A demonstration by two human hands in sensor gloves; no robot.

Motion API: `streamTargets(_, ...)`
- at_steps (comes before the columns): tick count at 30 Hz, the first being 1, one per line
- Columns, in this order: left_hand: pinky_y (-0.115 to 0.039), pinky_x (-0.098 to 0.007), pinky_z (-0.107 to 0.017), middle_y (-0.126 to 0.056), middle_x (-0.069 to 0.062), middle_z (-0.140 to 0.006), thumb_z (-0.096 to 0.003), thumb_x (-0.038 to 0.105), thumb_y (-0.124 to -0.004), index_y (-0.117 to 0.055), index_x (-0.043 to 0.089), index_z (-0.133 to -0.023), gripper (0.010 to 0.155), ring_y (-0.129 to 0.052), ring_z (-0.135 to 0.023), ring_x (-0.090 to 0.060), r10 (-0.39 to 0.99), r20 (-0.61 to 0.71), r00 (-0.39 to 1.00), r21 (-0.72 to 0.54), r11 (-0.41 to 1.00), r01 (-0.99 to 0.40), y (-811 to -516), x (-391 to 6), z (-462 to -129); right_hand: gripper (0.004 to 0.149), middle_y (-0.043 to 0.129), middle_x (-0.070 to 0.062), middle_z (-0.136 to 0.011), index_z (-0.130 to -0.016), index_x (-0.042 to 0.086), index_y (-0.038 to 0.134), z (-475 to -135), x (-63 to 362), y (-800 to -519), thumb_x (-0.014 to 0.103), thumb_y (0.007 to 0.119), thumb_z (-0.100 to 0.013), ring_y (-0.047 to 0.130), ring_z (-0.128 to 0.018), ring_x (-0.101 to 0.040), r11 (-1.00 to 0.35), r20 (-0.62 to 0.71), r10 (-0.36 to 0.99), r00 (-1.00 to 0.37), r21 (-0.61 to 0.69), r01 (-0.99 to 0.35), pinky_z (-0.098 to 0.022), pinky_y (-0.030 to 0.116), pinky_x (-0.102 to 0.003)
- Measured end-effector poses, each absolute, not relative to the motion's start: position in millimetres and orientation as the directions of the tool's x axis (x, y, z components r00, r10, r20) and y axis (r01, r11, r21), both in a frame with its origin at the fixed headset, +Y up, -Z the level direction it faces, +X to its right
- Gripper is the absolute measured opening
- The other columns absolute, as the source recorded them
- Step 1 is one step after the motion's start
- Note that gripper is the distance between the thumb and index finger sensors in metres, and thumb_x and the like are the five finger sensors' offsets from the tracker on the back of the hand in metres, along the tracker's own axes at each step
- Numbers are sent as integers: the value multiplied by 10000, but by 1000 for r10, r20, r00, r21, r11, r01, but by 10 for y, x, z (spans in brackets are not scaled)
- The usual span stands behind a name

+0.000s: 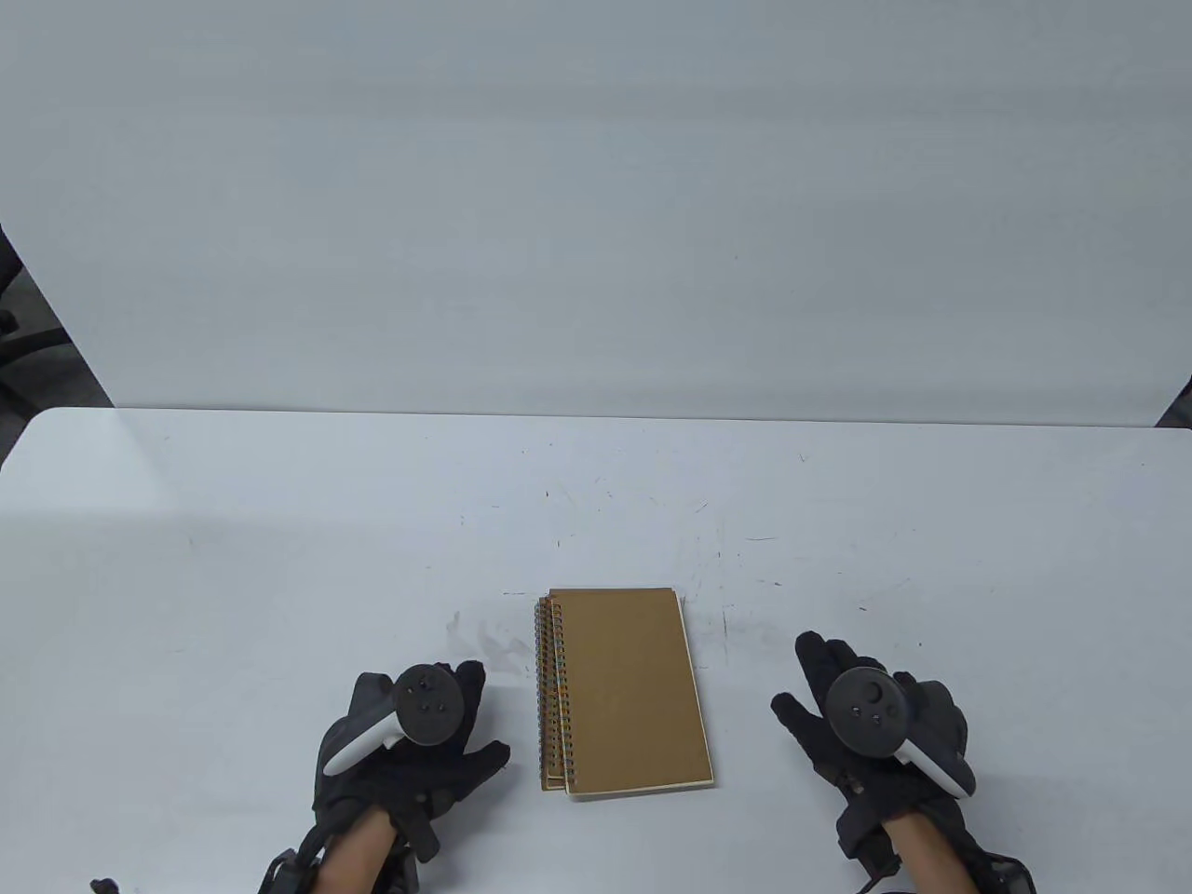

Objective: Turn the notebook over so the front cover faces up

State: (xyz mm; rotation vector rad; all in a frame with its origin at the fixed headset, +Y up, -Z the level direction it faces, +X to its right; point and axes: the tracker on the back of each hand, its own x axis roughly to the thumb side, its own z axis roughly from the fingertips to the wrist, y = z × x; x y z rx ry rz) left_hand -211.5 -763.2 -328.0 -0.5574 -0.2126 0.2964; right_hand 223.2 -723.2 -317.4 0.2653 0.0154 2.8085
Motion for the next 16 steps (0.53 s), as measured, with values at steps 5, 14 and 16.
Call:
streamTargets(5, -166, -785, -679, 39, -197, -1172, -575, 622, -568, 80, 271, -1104, 907, 35, -1070, -535, 329, 116, 937, -556, 803, -213, -7650, -2110, -3276, 725, 577, -335, -1117, -1103, 47, 465, -3116, 2166, -7251, 502, 620, -561, 617, -929, -630, -979, 228, 192, -955, -16, -201, -579, 400, -813)
streamTargets(14, -169, -784, -679, 32, -201, -1172, -577, 616, -571, 78, 267, -1105, 906, 26, -1070, -538, 328, 120, 937, -562, 801, -208, -7655, -2097, -3268, 724, 580, -330, -1118, -1105, 53, 463, -3052, 2039, -7288, 506, 615, -561, 619, -935, -618, -993, 266, 108, -958, -15, -116, -581, 400, -813)
streamTargets(16, -168, -785, -679, 34, -200, -1172, -577, 615, -572, 79, 269, -1105, 906, 28, -1070, -537, 328, 128, 936, -564, 800, -204, -7660, -2085, -3266, 723, 579, -328, -1119, -1105, 54, 462, -3049, 2043, -7289, 504, 615, -561, 618, -935, -618, -994, 267, 105, -958, -12, -112, -581, 400, -813)
